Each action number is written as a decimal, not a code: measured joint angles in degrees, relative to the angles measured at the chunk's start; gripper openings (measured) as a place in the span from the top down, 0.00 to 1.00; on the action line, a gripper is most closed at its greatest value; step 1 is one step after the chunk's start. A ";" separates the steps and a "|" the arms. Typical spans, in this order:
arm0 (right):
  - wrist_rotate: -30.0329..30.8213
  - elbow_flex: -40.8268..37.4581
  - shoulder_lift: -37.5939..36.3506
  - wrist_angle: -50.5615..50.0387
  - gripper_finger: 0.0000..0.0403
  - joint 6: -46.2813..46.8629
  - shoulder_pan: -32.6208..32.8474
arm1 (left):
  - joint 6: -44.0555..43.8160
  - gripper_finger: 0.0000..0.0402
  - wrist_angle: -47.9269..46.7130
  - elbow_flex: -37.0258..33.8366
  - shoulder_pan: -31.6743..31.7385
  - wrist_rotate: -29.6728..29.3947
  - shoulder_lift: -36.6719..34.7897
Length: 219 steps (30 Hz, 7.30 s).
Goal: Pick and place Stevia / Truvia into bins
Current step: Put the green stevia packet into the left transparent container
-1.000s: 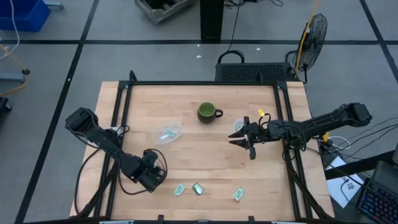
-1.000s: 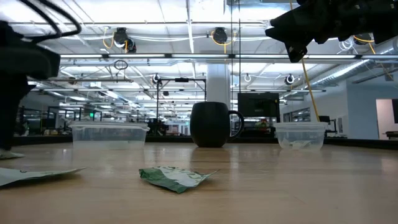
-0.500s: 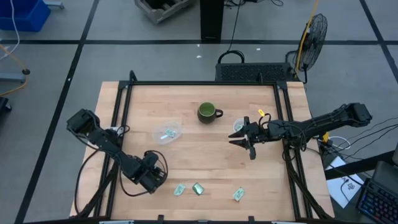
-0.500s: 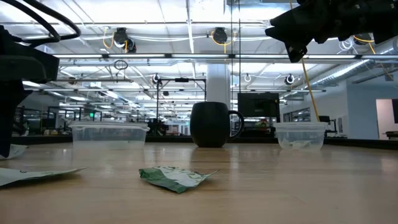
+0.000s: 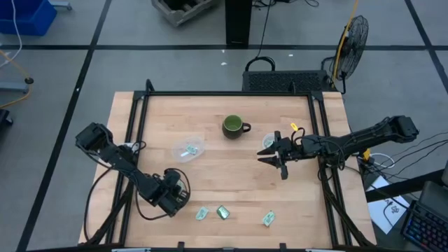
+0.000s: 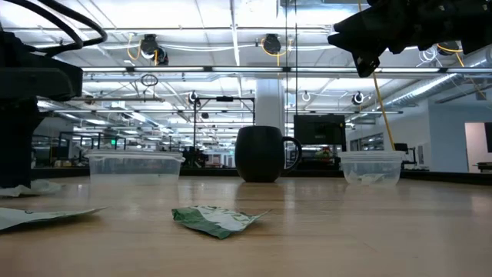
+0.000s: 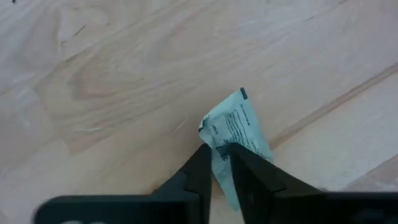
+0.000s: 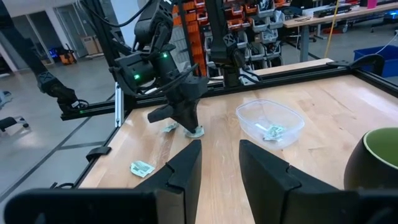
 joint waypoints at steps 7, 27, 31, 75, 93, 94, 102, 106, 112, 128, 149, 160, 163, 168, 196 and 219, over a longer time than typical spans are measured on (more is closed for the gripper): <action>0.00 0.00 0.00 0.00 0.75 0.02 0.01 | 1.46 0.98 -0.19 0.02 1.28 -2.28 -0.02; 0.04 0.00 0.00 0.24 0.75 0.04 0.00 | 17.58 0.98 -8.57 0.13 11.10 -18.50 -18.86; 0.04 0.01 0.00 0.26 0.75 0.04 0.00 | 22.06 0.99 -10.66 0.13 16.33 -18.40 -22.52; 0.07 0.02 0.00 0.00 0.75 0.02 0.00 | 42.48 0.94 -5.02 0.13 30.71 -4.84 -6.73; 0.07 0.02 0.00 0.00 0.75 0.02 0.01 | 44.07 0.93 -4.93 0.13 30.71 -4.63 -6.81; 0.05 0.02 0.00 0.00 0.75 0.02 0.00 | 44.88 0.93 -4.98 0.15 30.71 -4.20 -7.09; 0.07 0.02 0.00 0.00 0.75 0.02 0.01 | 47.08 0.94 -7.43 5.08 30.30 0.59 -15.14; 0.07 0.02 0.00 -0.03 0.75 0.09 0.02 | 48.06 0.94 -8.75 8.45 27.28 -2.00 -20.70; 0.06 0.02 0.00 -0.15 0.75 0.05 0.00 | 51.33 0.94 -4.25 8.81 16.80 -0.20 -23.88; 0.04 0.02 0.02 -0.46 0.75 0.04 0.00 | 56.39 0.93 0.66 6.40 -0.21 8.75 -15.80; 0.04 0.02 0.02 -0.88 0.75 0.02 0.01 | 55.40 0.55 -1.59 6.40 -3.50 17.91 -3.58; 0.04 0.01 0.02 -0.87 0.75 0.02 0.01 | 59.84 0.53 -4.75 6.48 -5.05 15.56 3.40; 0.04 0.00 0.02 -0.89 0.75 0.02 0.01 | 59.79 0.54 -4.93 6.51 -5.11 13.59 3.56; 0.04 0.00 0.02 -0.90 0.75 0.02 0.00 | 59.91 0.54 -4.80 6.51 -5.01 12.70 3.58; 0.04 -0.02 0.02 -0.94 0.75 0.00 0.02 | 60.17 0.54 -7.11 6.51 -3.58 11.10 -0.74; 0.04 -0.02 0.02 -1.77 0.75 0.00 0.00 | 59.69 0.54 0.48 -0.33 -3.62 12.42 -1.02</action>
